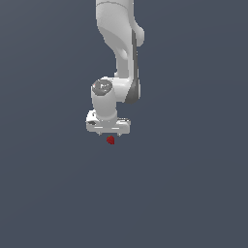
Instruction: Pick up the object and move it to a goal position.
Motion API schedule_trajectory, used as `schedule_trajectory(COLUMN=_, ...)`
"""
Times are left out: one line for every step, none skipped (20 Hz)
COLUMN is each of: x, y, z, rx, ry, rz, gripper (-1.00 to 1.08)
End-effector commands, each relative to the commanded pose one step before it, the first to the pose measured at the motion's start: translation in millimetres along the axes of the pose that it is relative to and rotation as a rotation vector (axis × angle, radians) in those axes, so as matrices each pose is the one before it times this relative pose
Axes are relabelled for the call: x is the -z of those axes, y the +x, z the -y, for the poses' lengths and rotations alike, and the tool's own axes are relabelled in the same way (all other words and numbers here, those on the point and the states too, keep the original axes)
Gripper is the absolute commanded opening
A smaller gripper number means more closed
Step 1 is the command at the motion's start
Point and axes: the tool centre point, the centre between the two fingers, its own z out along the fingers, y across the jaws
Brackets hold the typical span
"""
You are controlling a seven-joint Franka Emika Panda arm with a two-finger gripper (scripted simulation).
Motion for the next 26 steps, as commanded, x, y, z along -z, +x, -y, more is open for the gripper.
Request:
schedule_trajectory(x=-4.16, y=-0.30, z=0.06, rx=0.00013, ry=0.00002, rz=0.00041, gripper=1.00)
schedule_trajectory(x=-3.06, y=-0.12, z=-0.01, rx=0.00000, ry=0.00000, rz=0.00000, gripper=1.00)
schedule_trajectory(x=-3.72, y=-0.16, z=-0.01, rx=0.00000, ry=0.00000, rz=0.00000, gripper=1.00)
schedule_trajectory(x=-4.37, y=-0.19, z=-0.01, rx=0.00000, ry=0.00000, rz=0.00000, gripper=1.00)
schedule_trajectory(x=-4.99, y=-0.22, z=-0.01, rx=0.00000, ry=0.00000, rz=0.00000, gripper=1.00)
schedule_trajectory(x=-5.26, y=-0.27, z=-0.22, rx=-0.00037, ry=-0.00005, rz=-0.00058, gripper=1.00)
schedule_trajectory(x=-5.43, y=-0.19, z=-0.02, rx=0.00000, ry=0.00000, rz=0.00000, gripper=1.00)
schedule_trajectory(x=-4.74, y=-0.11, z=-0.02, rx=0.00000, ry=0.00000, rz=0.00000, gripper=1.00)
schedule_trajectory(x=-4.04, y=-0.02, z=-0.02, rx=0.00000, ry=0.00000, rz=0.00000, gripper=1.00)
schedule_trajectory(x=-3.33, y=0.07, z=-0.02, rx=0.00000, ry=0.00000, rz=0.00000, gripper=1.00)
schedule_trajectory(x=-2.65, y=0.14, z=-0.03, rx=0.00000, ry=0.00000, rz=0.00000, gripper=1.00)
schedule_trajectory(x=-1.62, y=0.16, z=-0.14, rx=-0.00019, ry=0.00000, rz=-0.00066, gripper=1.00)
schedule_trajectory(x=-1.37, y=0.19, z=-0.02, rx=0.00000, ry=0.00000, rz=0.00000, gripper=1.00)
schedule_trajectory(x=-0.80, y=0.15, z=-0.02, rx=0.00000, ry=0.00000, rz=0.00000, gripper=1.00)
schedule_trajectory(x=-0.26, y=0.05, z=-0.01, rx=0.00000, ry=0.00000, rz=0.00000, gripper=1.00)
schedule_trajectory(x=0.00, y=0.00, z=0.00, rx=0.00000, ry=0.00000, rz=0.00000, gripper=-1.00)
schedule_trajectory(x=0.00, y=0.00, z=0.00, rx=0.00000, ry=0.00000, rz=0.00000, gripper=-1.00)
schedule_trajectory(x=0.00, y=0.00, z=0.00, rx=0.00000, ry=0.00000, rz=0.00000, gripper=-1.00)
schedule_trajectory(x=0.00, y=0.00, z=0.00, rx=0.00000, ry=0.00000, rz=0.00000, gripper=-1.00)
schedule_trajectory(x=0.00, y=0.00, z=0.00, rx=0.00000, ry=0.00000, rz=0.00000, gripper=-1.00)
schedule_trajectory(x=0.00, y=0.00, z=0.00, rx=0.00000, ry=0.00000, rz=0.00000, gripper=-1.00)
schedule_trajectory(x=0.00, y=0.00, z=0.00, rx=0.00000, ry=0.00000, rz=0.00000, gripper=-1.00)
schedule_trajectory(x=0.00, y=0.00, z=0.00, rx=0.00000, ry=0.00000, rz=0.00000, gripper=-1.00)
schedule_trajectory(x=0.00, y=0.00, z=0.00, rx=0.00000, ry=0.00000, rz=0.00000, gripper=-1.00)
schedule_trajectory(x=0.00, y=0.00, z=0.00, rx=0.00000, ry=0.00000, rz=0.00000, gripper=-1.00)
schedule_trajectory(x=0.14, y=0.16, z=-0.03, rx=0.00000, ry=0.00000, rz=0.00000, gripper=-1.00)
